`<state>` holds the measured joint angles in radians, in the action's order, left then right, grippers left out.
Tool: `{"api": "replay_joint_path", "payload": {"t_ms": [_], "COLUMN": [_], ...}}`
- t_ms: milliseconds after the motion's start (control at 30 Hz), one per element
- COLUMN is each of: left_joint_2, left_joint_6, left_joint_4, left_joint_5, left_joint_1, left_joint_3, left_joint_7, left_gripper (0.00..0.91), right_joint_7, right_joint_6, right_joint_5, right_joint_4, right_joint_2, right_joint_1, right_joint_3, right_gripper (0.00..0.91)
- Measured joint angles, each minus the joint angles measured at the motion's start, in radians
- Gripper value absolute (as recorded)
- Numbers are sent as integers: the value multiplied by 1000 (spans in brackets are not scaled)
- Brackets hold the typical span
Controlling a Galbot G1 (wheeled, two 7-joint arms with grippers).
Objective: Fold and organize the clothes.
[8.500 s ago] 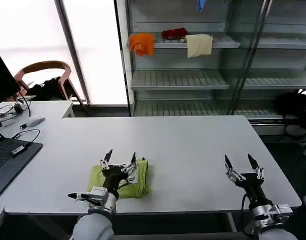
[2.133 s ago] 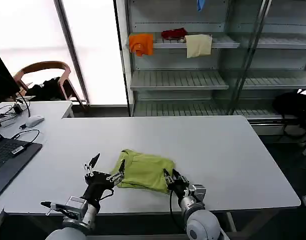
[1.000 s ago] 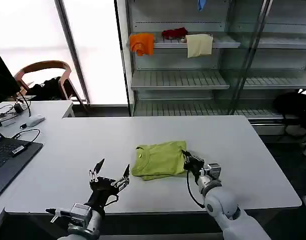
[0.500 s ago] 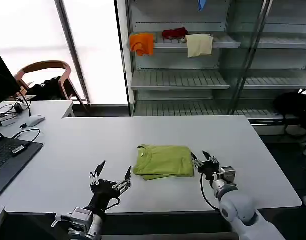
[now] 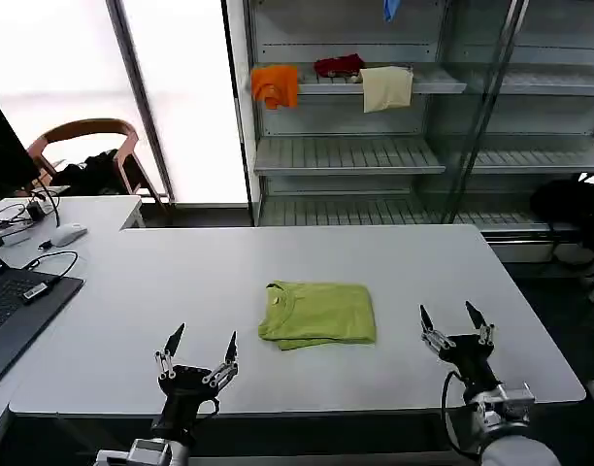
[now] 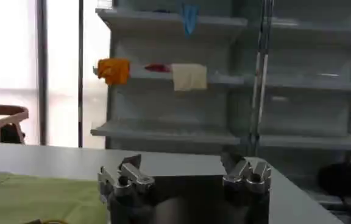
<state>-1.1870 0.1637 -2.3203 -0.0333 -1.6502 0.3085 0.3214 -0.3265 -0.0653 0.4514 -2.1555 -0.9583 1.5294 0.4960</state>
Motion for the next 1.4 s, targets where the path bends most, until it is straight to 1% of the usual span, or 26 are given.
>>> {"api": "replay_joint_path", "payload": {"t_ms": [167, 333, 467, 600, 767, 967, 1267, 1400], "left_joint_2": [-11, -15, -24, -32, -39, -43, -39, -36], "left_joint_6": [-138, -241, -297, -332, -352, -345, -327, -314], "left_joint_4": [31, 51, 62, 74, 82, 71, 62, 63], "left_joint_5": [32, 56, 70, 81, 80, 61, 30, 2], "left_joint_1": [-78, -141, -171, -191, -210, -226, -229, -220], "left_joint_3": [4, 9, 11, 11, 16, 29, 49, 64], "left_joint_7": [30, 48, 55, 58, 54, 35, 1, -14], "left_gripper": [907, 907, 907, 907, 907, 907, 907, 907], "right_joint_7": [-40, -54, -56, -57, -53, -43, -35, -34], "right_joint_6": [120, 223, 289, 334, 381, 417, 461, 467], "right_joint_5": [-63, -108, -132, -145, -158, -158, -151, -150], "right_joint_4": [-29, -51, -57, -60, -52, -33, -23, -24], "right_joint_2": [-25, -34, -40, -46, -51, -48, -41, -38], "right_joint_1": [147, 252, 307, 337, 355, 368, 393, 398], "right_joint_3": [28, 38, 41, 47, 46, 55, 71, 76], "right_gripper": [907, 907, 907, 907, 907, 907, 907, 907]}}
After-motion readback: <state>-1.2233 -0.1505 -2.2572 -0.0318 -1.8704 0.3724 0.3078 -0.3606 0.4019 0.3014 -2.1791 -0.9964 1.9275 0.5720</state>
